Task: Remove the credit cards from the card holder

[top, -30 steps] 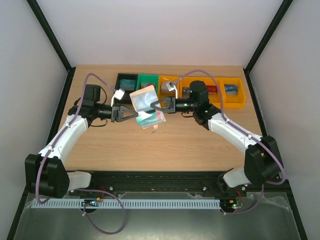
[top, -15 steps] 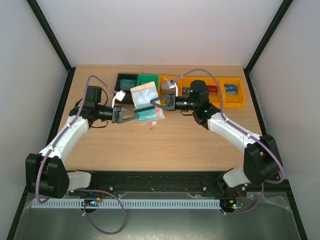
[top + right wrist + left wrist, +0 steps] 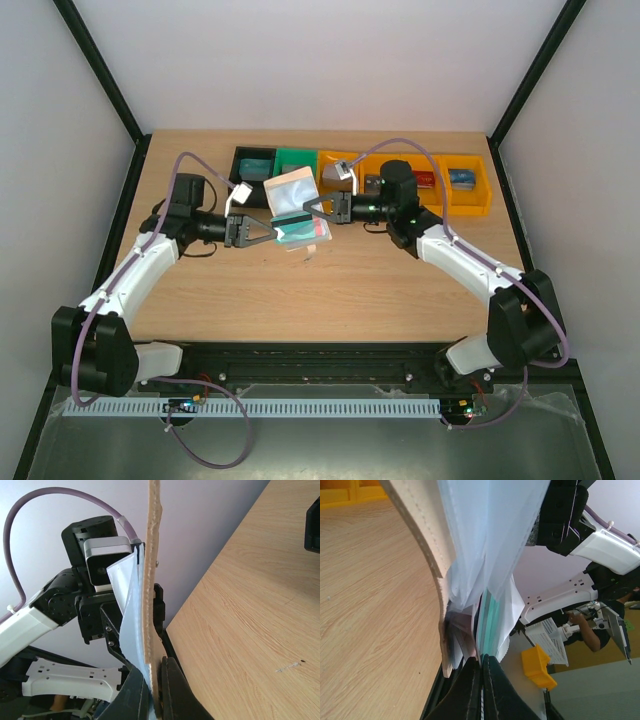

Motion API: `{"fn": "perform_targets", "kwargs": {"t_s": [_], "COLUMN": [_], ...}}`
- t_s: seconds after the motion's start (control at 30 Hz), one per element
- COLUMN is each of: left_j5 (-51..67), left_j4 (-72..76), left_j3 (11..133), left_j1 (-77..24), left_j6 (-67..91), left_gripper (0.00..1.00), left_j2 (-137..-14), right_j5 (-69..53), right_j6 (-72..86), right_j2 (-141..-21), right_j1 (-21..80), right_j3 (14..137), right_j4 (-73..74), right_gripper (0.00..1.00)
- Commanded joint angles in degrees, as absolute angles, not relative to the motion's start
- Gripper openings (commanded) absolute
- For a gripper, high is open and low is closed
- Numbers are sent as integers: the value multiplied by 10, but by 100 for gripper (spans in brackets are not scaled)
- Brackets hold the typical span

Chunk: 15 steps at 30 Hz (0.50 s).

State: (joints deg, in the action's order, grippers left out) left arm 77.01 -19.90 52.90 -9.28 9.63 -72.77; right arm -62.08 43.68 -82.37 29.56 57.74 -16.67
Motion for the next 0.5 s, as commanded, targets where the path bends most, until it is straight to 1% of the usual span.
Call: {"fn": "perform_targets", "kwargs": {"t_s": [0.0,0.47], "left_j5": [776,783], "left_j4": [-197,-205], "left_j3": [520,518], "left_j1": [-82,-81], "left_j6": [89,77], "left_gripper": [2,2], "left_j2": [-714,-713], "right_j5": [-627,-636], "right_j6": [414,434], "right_j2": [-791,-785], "right_j1": [266,249], "right_j3": [596,588], "right_j4": [-142,-167], "right_gripper": [2,2]}}
